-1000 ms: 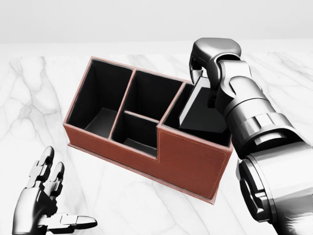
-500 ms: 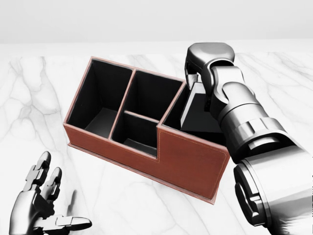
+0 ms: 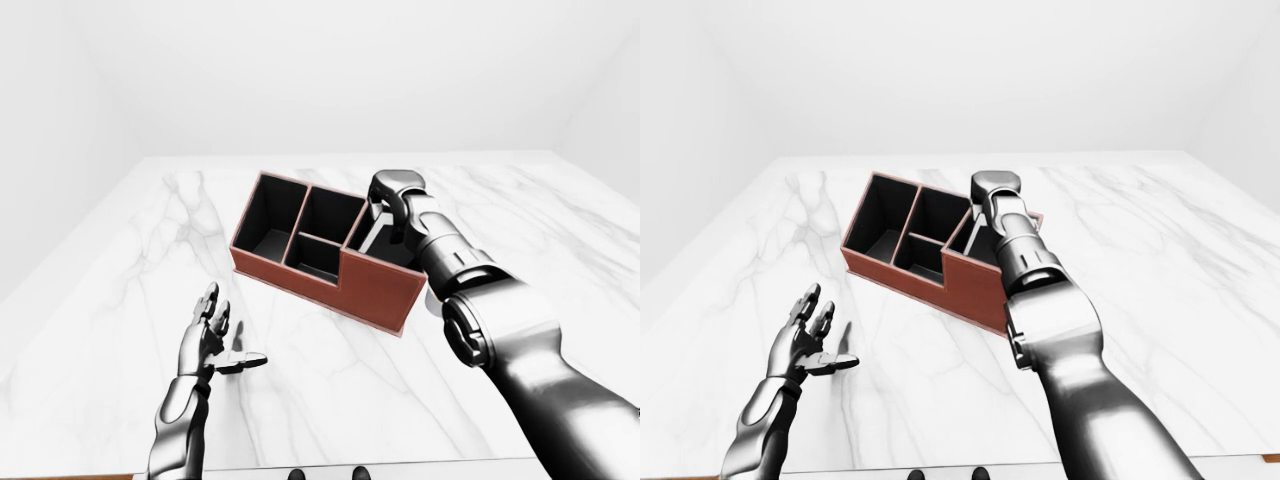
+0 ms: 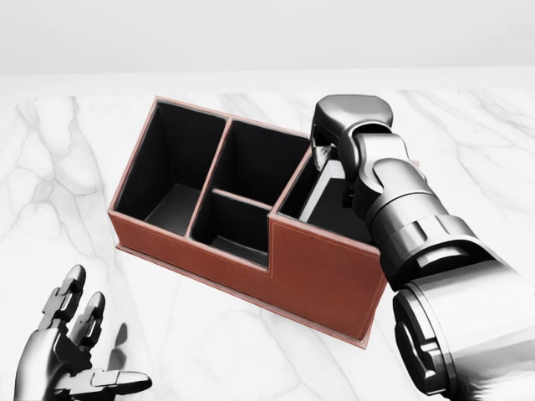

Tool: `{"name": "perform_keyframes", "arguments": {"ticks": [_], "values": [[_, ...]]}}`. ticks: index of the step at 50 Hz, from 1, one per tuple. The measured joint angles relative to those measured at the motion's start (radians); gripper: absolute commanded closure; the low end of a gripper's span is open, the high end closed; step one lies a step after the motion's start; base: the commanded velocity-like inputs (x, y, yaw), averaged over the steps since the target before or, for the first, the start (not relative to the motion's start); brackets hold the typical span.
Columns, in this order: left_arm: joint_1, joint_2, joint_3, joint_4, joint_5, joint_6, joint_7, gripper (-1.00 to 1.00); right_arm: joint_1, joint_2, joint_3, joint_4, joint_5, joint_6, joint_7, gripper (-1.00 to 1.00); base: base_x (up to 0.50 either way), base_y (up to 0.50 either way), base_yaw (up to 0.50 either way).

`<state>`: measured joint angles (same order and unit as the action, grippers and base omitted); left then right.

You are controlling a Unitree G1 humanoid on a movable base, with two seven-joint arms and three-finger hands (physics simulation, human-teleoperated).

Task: Pick up the book and place it in the right compartment of the caddy.

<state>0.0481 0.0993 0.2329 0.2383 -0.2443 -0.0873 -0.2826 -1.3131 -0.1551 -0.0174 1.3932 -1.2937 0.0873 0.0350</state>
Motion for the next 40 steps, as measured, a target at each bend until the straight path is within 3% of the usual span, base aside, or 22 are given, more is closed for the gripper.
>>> {"name": "perform_keyframes", "arguments": {"ticks": [6, 8, 10, 11, 13, 40], "values": [[-0.008, 0.005, 0.004, 0.026, -0.010, 0.000, -0.005, -1.00, 0.008, 0.008, -0.001, 0.002, -0.002, 0.000, -0.007, 1.00, 0.00, 0.00, 0.00], [-0.010, 0.007, 0.004, 0.033, -0.013, 0.000, -0.006, -1.00, 0.009, 0.009, -0.003, 0.003, -0.007, 0.000, -0.012, 0.61, 0.00, 0.00, 0.00], [-0.012, 0.008, 0.005, 0.039, -0.016, 0.000, -0.007, -1.00, 0.009, 0.010, -0.002, 0.002, -0.013, 0.000, -0.016, 0.55, 0.00, 0.00, 0.00], [-0.013, 0.009, 0.005, 0.041, -0.017, 0.000, -0.007, -1.00, 0.010, 0.011, -0.002, 0.002, -0.017, 0.000, -0.018, 0.22, 0.00, 0.00, 0.00], [-0.014, 0.010, 0.006, 0.047, -0.019, 0.000, -0.008, -1.00, 0.010, 0.012, -0.001, 0.001, -0.023, 0.000, -0.022, -1.00, 0.00, 0.00, 0.00], [-0.017, 0.016, 0.008, 0.076, -0.034, 0.000, -0.012, -1.00, -0.006, 0.012, 0.002, -0.004, -0.064, 0.000, -0.049, -1.00, 0.00, 0.00, 0.00]]}}
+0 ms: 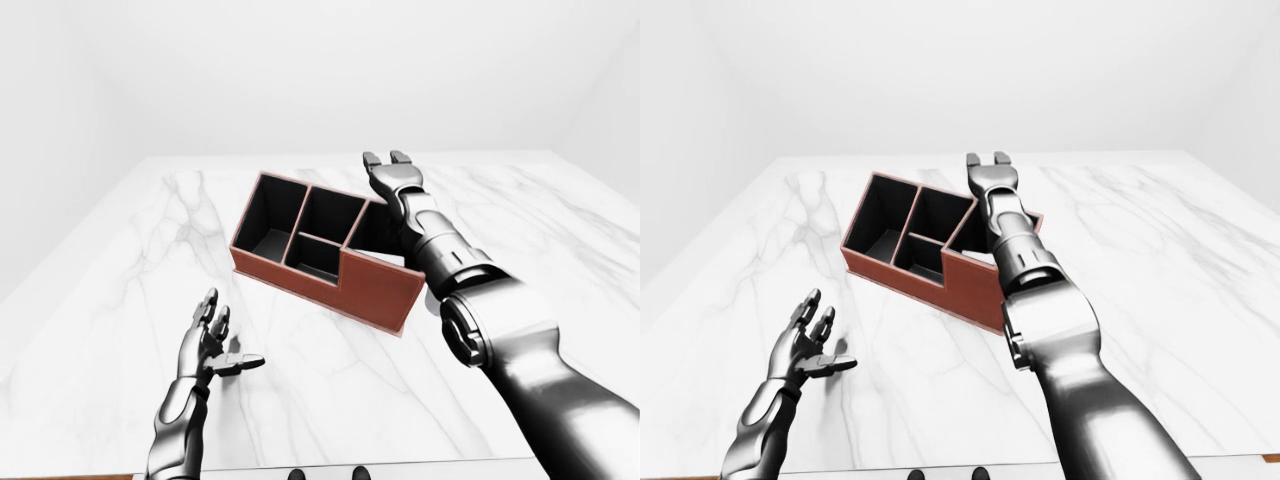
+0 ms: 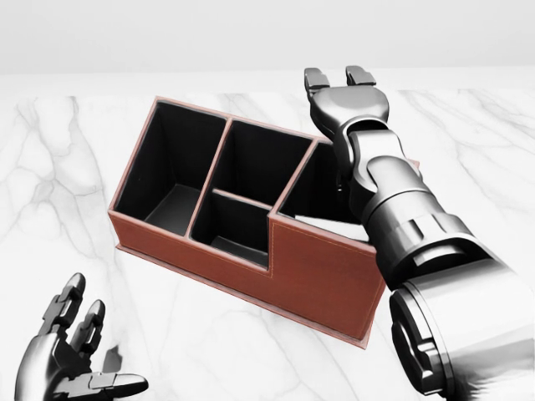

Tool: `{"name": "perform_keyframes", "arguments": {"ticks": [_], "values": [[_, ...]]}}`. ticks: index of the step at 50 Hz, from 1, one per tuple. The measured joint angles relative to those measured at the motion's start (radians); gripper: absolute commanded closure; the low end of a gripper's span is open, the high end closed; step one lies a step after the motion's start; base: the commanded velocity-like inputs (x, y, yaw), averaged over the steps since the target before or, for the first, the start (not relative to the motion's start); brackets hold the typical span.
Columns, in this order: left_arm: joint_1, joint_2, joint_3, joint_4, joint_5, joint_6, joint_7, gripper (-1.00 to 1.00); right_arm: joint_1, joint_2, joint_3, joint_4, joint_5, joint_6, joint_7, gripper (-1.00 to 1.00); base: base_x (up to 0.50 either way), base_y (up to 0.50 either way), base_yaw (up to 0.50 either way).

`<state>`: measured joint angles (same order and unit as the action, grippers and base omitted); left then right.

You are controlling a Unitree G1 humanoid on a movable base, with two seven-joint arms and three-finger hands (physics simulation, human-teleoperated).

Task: Pick up the book and place it in the right compartment of the caddy.

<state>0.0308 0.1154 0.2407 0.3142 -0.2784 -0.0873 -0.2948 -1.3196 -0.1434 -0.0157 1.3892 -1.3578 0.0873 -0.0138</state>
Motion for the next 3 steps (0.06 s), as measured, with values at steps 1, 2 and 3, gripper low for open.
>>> {"name": "perform_keyframes", "arguments": {"ticks": [1, 2, 3], "values": [[0.000, 0.000, 0.000, -0.001, 0.000, 0.000, 0.000, -1.00, -0.002, 0.000, 0.000, 0.000, 0.000, 0.000, 0.000, -1.00, 0.00, 0.00, 0.00], [0.000, 0.000, 0.000, -0.002, 0.000, 0.000, 0.000, -1.00, -0.003, -0.001, 0.001, -0.001, 0.000, 0.000, 0.001, -1.00, 0.00, 0.00, 0.00], [0.001, 0.000, 0.000, -0.003, -0.001, 0.000, 0.000, -1.00, -0.005, -0.001, 0.001, -0.001, 0.000, 0.000, 0.001, -1.00, 0.00, 0.00, 0.00]]}}
